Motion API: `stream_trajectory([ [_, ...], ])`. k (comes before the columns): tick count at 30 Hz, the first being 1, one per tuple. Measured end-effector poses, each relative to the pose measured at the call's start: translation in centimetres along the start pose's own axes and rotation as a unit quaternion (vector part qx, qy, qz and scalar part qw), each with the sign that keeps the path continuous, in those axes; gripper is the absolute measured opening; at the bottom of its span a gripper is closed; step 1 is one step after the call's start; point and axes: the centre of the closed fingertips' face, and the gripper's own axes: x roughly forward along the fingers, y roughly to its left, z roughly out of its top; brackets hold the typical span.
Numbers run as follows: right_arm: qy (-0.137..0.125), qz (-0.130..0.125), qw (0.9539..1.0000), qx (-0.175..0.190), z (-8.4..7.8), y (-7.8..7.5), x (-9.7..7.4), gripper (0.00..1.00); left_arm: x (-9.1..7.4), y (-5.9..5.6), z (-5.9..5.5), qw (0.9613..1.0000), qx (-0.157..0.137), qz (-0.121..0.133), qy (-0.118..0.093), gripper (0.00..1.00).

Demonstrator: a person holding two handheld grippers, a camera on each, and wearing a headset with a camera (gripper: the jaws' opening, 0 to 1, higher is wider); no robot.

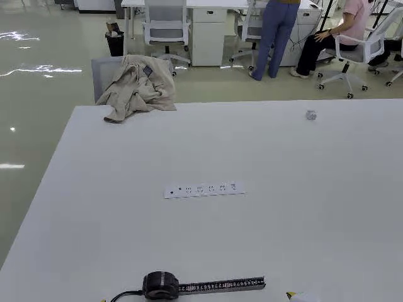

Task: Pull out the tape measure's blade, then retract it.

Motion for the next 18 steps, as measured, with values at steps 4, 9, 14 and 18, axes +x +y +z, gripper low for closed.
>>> stream_trajectory([
  [4,-0.001,-0.003,1.0000,0.001,-0.4,0.6,-0.4,0.86,-0.7,0.0,-0.4,0.9999,-0.007,0.013,0.006,0.92],
  [9,-0.007,-0.009,0.9999,0.006,-0.3,1.3,-1.5,0.86,-1.9,-0.3,-0.5,0.9996,-0.021,0.015,0.014,0.90],
  [14,-0.015,-0.012,0.9998,0.005,0.2,2.1,-2.5,0.86,-3.1,-0.9,-0.1,0.9997,-0.017,0.015,0.007,0.91],
  [18,-0.023,-0.013,0.9996,0.003,0.7,2.6,-3.3,0.86,-4.0,-1.6,0.4,0.9999,-0.013,0.007,0.001,0.91],
])
